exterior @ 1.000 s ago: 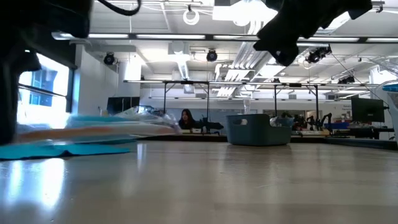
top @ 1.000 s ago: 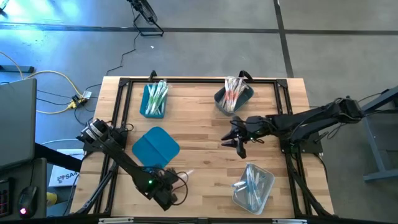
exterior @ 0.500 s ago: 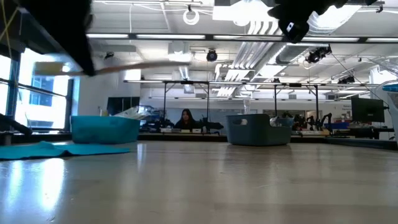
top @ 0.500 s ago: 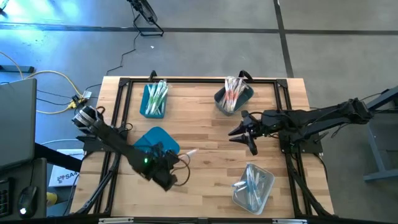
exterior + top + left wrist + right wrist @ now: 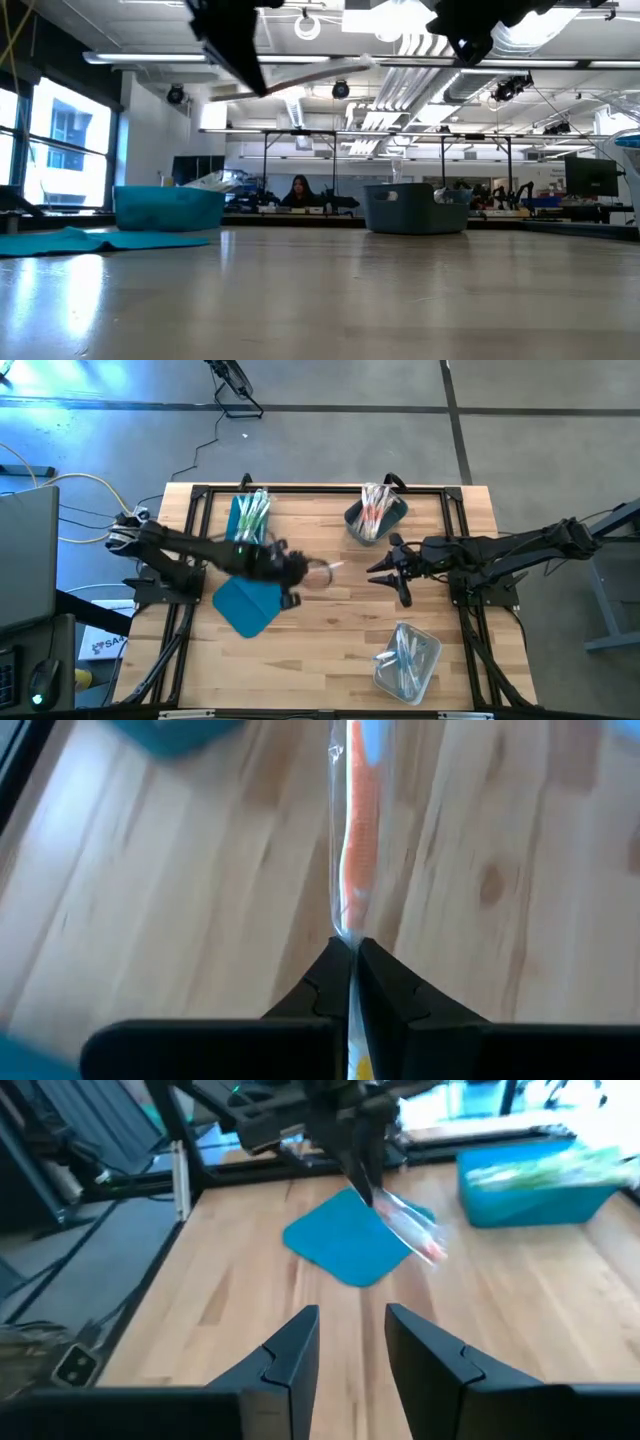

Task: Pick & Place Toothbrushes
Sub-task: Put the orange toothbrush into the dark gray bin

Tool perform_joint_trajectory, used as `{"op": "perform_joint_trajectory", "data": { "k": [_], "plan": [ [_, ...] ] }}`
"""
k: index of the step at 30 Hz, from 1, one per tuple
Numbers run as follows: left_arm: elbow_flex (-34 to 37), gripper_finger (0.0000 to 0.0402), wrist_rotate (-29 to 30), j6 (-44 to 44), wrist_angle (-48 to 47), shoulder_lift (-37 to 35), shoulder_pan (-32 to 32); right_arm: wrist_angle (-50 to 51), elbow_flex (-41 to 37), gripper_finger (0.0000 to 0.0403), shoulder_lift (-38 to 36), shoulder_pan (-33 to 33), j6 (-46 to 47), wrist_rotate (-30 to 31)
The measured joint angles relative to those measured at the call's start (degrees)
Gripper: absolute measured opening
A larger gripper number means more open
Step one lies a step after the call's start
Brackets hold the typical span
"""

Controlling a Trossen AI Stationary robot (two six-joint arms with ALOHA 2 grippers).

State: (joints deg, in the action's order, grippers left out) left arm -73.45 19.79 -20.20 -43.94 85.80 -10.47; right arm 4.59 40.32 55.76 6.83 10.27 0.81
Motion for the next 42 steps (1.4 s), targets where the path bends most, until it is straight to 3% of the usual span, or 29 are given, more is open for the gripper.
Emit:
{"op": "perform_joint_trajectory", "data": {
  "k": [7,11,19,26,35,42],
  "plan": [
    [0.0,0.0005,-15.7,17.2,14.6,-0.5,14.7,-0.1,0.0,0.0110,0.0,-0.3,-2.5,5.0],
    [0.0,0.0005,-23.4,24.1,17.8,-0.5,22.6,2.0,0.0,0.0110,-0.4,-0.5,3.1,8.1],
    [0.0,0.0005,-36.4,26.2,17.2,-0.5,35.8,10.3,0.0,0.0110,-2.2,-0.5,15.1,16.6],
    [0.2,0.0005,-40.9,28.1,23.2,-0.3,34.6,9.8,0.0,0.0110,-0.5,-0.8,13.8,18.9],
    [10.7,0.0005,-42.9,27.0,40.8,0.4,33.0,9.9,0.0,0.0110,-0.2,-1.4,12.1,21.5],
    [13.9,0.0005,-42.8,26.4,52.2,0.4,32.9,4.4,0.0,0.0110,2.0,-3.9,12.4,26.3]
  ]
}}
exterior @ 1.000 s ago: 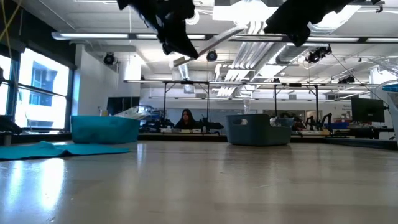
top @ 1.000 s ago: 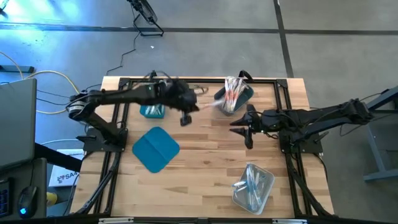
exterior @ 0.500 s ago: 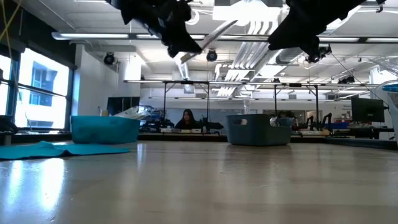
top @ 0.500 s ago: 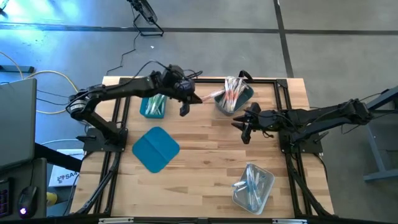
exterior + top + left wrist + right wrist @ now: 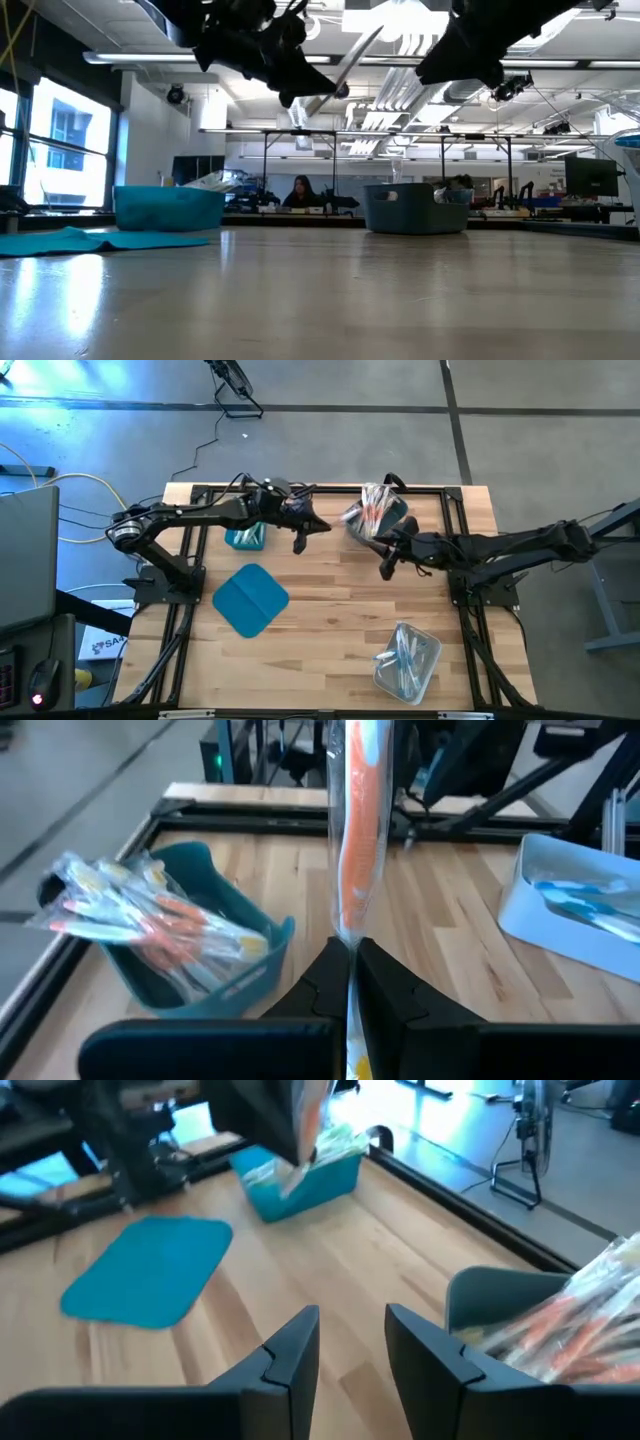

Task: Pick & Place Toothbrushes
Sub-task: Put the orange toothbrush into the dark gray bin

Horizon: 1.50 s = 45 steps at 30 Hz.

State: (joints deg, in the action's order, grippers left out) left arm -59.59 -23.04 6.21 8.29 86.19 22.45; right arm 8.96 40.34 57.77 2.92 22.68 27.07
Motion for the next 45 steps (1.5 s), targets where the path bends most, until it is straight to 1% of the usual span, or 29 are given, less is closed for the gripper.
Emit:
{"op": "perform_joint_trajectory", "data": {
  "k": [4,7,10,15,18,21,23,25,29,31,34,45],
  "plan": [
    [0.2,0.0005,0.1,1.0,1.1,0.0,0.1,-6.1,0.0,0.0110,3.4,-2.3,-0.8,0.0],
    [0.2,0.0005,0.1,1.1,1.1,0.0,0.1,-11.8,0.0,0.0115,6.5,-3.8,-3.6,0.0],
    [0.2,0.0005,0.1,1.1,0.5,0.0,0.1,-17.4,0.0,0.0135,9.1,-5.1,-6.5,-0.7],
    [0.2,0.0005,0.1,0.8,0.6,0.0,0.1,-25.9,0.0,0.0190,12.4,-7.4,-8.7,-5.7],
    [0.2,0.0005,0.1,0.5,0.6,0.0,0.1,-31.1,0.0,0.0214,13.9,-8.8,-10.8,-8.8],
    [0.2,0.0005,0.1,0.4,0.6,0.0,0.0,-36.0,0.0,0.0222,15.4,-10.0,-10.8,-9.5],
    [0.2,0.0005,0.1,0.4,0.6,0.0,0.0,-37.5,0.0,0.0222,15.9,-10.9,-11.0,-9.7],
    [0.2,0.0005,0.1,-0.4,0.6,0.0,0.0,-39.5,0.0,0.0220,16.7,-11.7,-11.3,-11.4],
    [0.2,0.0005,0.2,-0.5,0.6,0.0,0.0,-43.3,0.0,0.0209,17.9,-13.1,-12.0,-15.8],
    [0.2,0.0005,0.2,-0.5,0.6,0.0,0.0,-45.7,0.0,0.0200,18.5,-13.4,-12.2,-16.8],
    [0.2,0.0005,0.2,-0.5,0.6,0.0,0.0,-46.2,0.0,0.0178,18.6,-13.7,-12.9,-16.8],
    [0.2,0.0005,0.3,-0.4,0.6,0.0,0.0,-46.6,0.0,0.0049,18.6,-13.7,-14.0,-17.0]
  ]
}}
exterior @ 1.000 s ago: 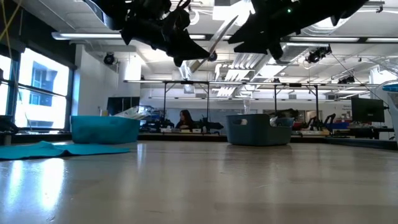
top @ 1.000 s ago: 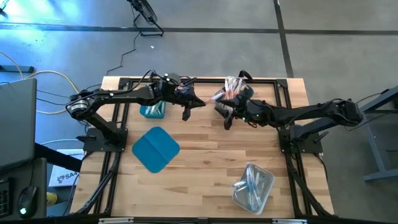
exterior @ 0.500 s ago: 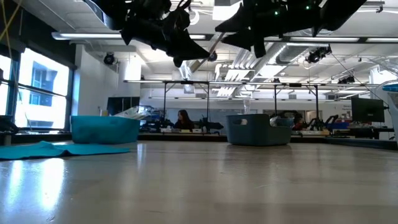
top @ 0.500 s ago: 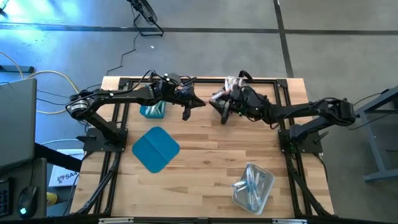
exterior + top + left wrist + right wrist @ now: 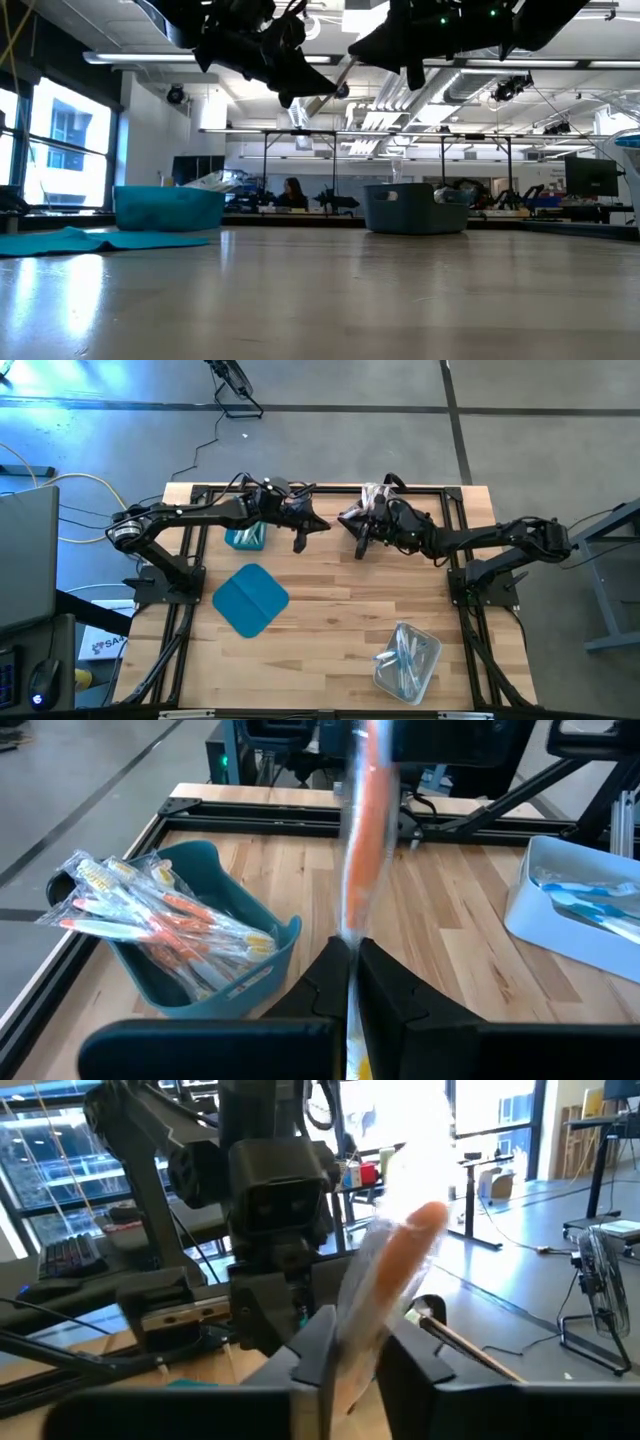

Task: Pick & Place Toothbrushes
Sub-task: Put the orange toothbrush into the dark gray bin

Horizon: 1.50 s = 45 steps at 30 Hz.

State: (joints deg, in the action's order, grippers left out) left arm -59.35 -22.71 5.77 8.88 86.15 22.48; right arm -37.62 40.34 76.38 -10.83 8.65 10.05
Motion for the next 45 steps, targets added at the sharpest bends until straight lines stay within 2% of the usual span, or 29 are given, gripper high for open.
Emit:
{"op": "perform_joint_trajectory", "data": {
  "k": [5,45],
  "plan": [
    [0.0,0.0005,0.1,-0.1,0.0,0.0,0.0,0.1,0.0,0.0026,0.0,0.1,-1.4,0.0],
    [0.0,0.0008,5.5,1.8,0.7,0.0,0.0,0.9,0.0,0.0025,-0.1,-0.1,-1.0,0.6]
  ]
}}
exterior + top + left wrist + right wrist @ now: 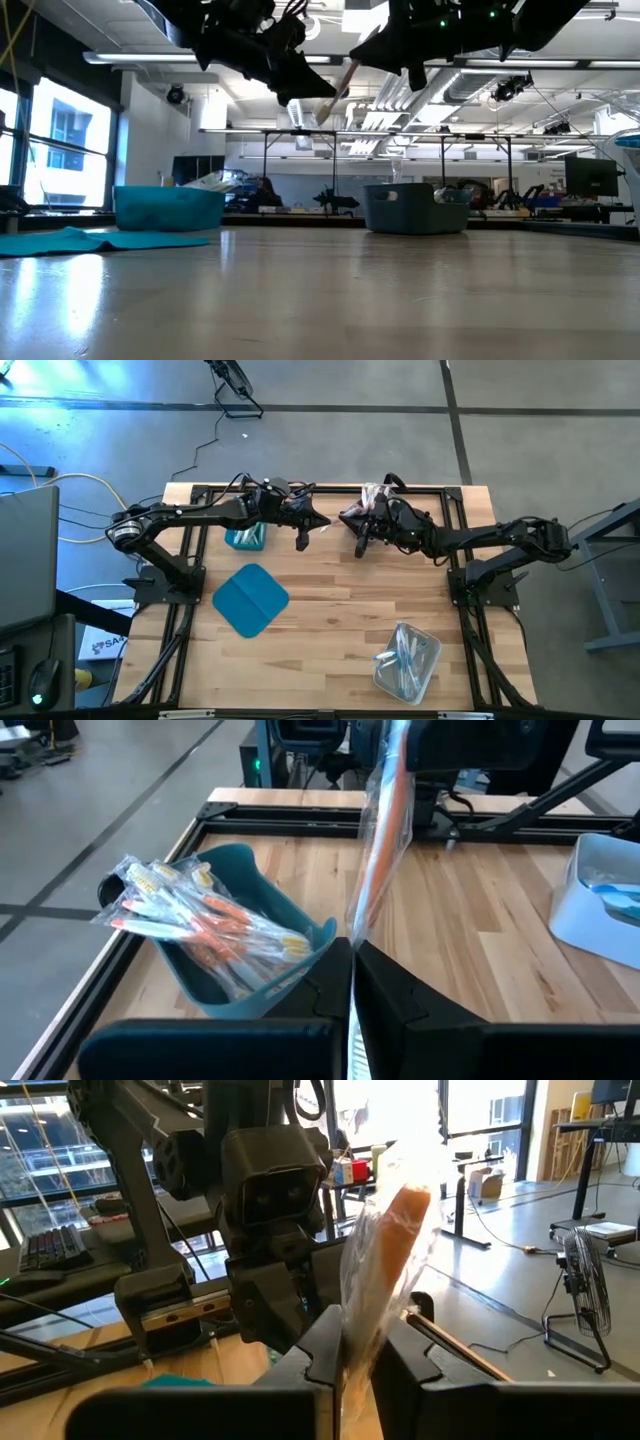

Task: Pick & Place Toothbrushes
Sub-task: Put the orange toothbrush into the dark gray bin

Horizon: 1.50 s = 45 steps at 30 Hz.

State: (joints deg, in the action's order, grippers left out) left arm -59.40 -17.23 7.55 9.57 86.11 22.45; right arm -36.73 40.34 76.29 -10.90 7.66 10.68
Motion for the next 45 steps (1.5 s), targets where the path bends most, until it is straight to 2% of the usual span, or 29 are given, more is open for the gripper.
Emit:
{"op": "perform_joint_trajectory", "data": {
  "k": [3,10,14,19,23,28,33,40,45],
  "plan": [
    [0.0,0.0018,0.0,-0.3,-0.7,0.0,0.0,0.1,0.0,0.0025,0.0,0.0,0.0,-0.1],
    [0.0,0.0103,0.0,-0.3,-0.5,0.0,0.0,0.2,0.0,0.0025,0.0,0.0,0.0,-0.2],
    [0.0,0.0130,0.0,-0.2,-0.5,0.0,0.0,1.7,0.0,0.0025,-0.8,0.0,0.6,2.6],
    [0.0,0.0136,1.2,-0.1,-0.6,0.0,0.0,5.2,0.0,0.0025,-2.6,-0.2,0.9,5.9],
    [0.0,0.0136,1.4,-2.0,0.3,0.0,0.0,5.3,0.0,0.0025,-2.6,-0.2,1.2,5.9],
    [0.0,0.0136,0.9,0.5,0.5,0.0,0.1,7.2,0.0,0.0025,-2.6,-0.9,1.9,5.9],
    [0.2,0.0136,-1.2,1.3,-0.8,-1.9,3.2,9.1,0.0,0.0025,-2.6,-2.8,3.5,5.9],
    [10.9,0.0136,-4.2,0.7,4.1,-7.6,7.8,14.4,0.0,0.0025,-2.6,-7.5,5.5,5.8],
    [18.0,0.0136,-4.2,-0.2,6.4,-12.6,8.9,17.4,0.0,0.0025,-3.7,-11.7,8.3,5.3]
  ]
}}
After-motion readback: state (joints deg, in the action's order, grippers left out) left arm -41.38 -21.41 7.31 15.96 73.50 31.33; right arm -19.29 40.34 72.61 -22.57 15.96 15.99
